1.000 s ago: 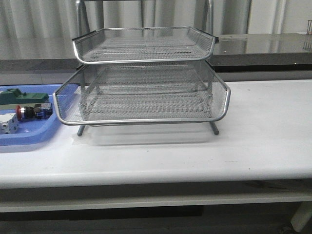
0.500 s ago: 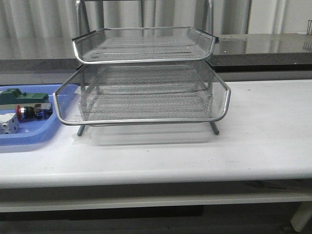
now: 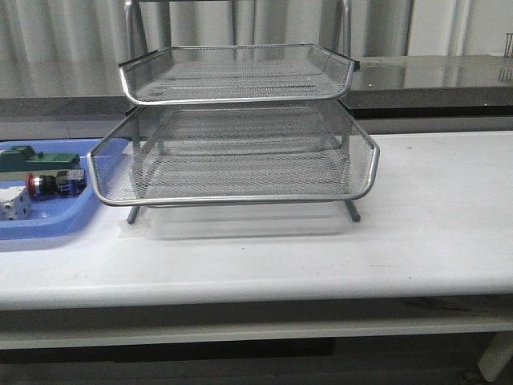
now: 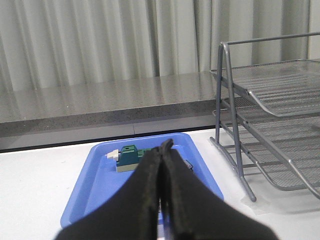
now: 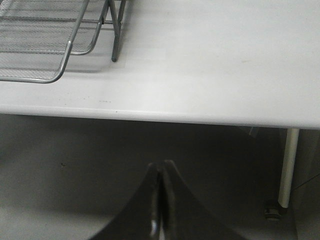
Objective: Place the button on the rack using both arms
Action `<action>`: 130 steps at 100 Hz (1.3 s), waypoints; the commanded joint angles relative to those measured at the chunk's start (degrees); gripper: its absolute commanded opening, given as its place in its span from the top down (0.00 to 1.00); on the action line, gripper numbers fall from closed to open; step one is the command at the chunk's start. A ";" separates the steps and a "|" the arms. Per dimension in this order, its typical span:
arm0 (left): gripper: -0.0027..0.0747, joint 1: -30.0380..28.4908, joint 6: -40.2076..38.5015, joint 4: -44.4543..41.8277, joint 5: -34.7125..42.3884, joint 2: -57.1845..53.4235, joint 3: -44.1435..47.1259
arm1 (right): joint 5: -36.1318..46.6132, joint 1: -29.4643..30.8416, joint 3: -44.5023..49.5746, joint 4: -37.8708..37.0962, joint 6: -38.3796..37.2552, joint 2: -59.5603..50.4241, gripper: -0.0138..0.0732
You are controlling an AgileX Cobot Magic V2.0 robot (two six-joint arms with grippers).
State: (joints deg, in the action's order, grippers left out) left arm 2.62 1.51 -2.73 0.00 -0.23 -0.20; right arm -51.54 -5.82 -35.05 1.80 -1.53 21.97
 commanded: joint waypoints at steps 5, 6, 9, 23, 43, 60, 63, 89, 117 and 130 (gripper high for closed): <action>0.99 -0.18 -0.45 0.59 4.55 -1.87 3.25 | 3.88 0.03 -2.01 -0.20 -0.08 0.34 0.92; 0.99 -0.18 -0.45 0.59 4.55 -1.87 3.25 | 3.88 0.03 -2.01 -0.20 -0.08 0.34 0.92; 0.99 -0.18 -0.45 0.59 4.55 -1.87 3.25 | 3.88 0.03 -2.01 -0.20 -0.08 0.34 0.92; 0.99 -0.18 -0.45 1.66 7.88 -1.87 3.01 | 3.88 0.03 -2.01 -0.20 -0.08 0.34 0.92; 0.99 -1.33 -0.45 11.31 3.69 1.18 -2.24 | 3.88 0.03 -2.01 -0.20 -0.08 0.34 0.92; 0.99 -3.91 -0.45 16.39 0.63 11.49 -10.64 | 3.88 0.03 -2.01 -0.20 -0.08 0.34 0.92; 0.99 -4.28 -0.45 17.25 0.00 13.66 -12.32 | 3.88 0.03 -2.01 -0.20 -0.08 0.34 0.92; 0.99 -5.40 -0.20 15.23 -10.68 36.16 -31.17 | 3.88 0.03 -2.01 -0.20 -0.08 0.34 0.92; 0.99 -5.40 -0.07 7.02 -27.33 59.58 -54.02 | 3.88 0.03 -2.01 -0.20 -0.08 0.34 0.92; 0.99 -5.40 6.04 6.22 -33.89 68.40 -62.00 | 3.88 0.03 -2.01 -0.20 -0.08 0.34 0.92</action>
State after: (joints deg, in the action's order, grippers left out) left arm -2.53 3.90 3.97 -32.83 64.16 -56.12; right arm -51.54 -5.82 -35.05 1.80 -1.53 21.97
